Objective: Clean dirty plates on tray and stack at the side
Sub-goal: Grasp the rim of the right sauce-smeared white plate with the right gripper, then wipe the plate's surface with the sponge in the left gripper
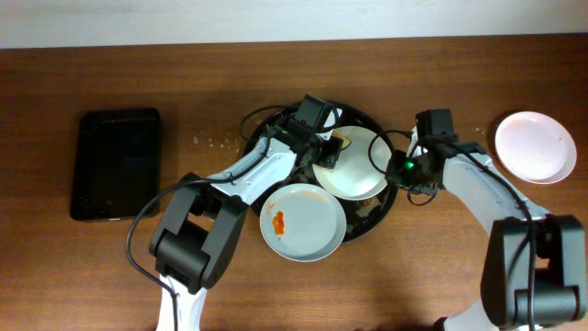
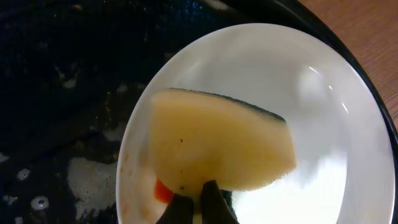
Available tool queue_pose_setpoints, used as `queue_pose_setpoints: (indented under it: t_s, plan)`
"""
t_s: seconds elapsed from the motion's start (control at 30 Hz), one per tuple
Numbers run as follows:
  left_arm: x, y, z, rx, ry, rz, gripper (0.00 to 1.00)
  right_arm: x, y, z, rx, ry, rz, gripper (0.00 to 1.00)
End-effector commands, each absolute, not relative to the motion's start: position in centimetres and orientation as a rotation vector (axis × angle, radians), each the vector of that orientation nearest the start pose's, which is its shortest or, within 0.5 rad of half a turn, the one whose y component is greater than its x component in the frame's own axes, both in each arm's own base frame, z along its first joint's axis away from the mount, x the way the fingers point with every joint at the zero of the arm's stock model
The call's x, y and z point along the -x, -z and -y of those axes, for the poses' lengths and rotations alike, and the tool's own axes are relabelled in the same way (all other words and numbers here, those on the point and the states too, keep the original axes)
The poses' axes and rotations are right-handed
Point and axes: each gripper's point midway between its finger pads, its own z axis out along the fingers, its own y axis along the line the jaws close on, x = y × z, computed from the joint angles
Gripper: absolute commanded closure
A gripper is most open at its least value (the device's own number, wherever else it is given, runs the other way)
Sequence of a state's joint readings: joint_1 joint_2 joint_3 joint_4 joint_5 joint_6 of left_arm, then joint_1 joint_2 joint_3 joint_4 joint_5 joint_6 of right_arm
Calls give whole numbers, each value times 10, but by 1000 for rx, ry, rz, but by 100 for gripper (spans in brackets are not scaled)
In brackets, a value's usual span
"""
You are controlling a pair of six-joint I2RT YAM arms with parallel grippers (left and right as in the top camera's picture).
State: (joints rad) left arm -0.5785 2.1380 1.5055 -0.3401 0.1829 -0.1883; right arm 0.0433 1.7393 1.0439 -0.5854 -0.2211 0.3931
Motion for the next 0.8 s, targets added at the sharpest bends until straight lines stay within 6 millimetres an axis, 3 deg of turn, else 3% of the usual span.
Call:
queue_pose_setpoints:
  t_s: [0.0,0.23,0.43,0.67,0.77]
  plan:
    - [-429,-42,326,-583,576,-2535,100,-356,-16,-58,-474,-413,-2871,78]
    - [-420,-49,339,-624,699,-2527,100,-358,3,-58,-537,-415,-2889,91]
    - [-413,-62,345,-600,772,-2580,100,-358,6,-59,-542,-419,-2894,96]
    - [-397,-49,334,-583,714,-2690,100,-358,6,-59,-543,-420,-2894,96]
    - [-393,-32,333,-589,639,-2723,100,-357,6,-59,-543,-419,-2895,96]
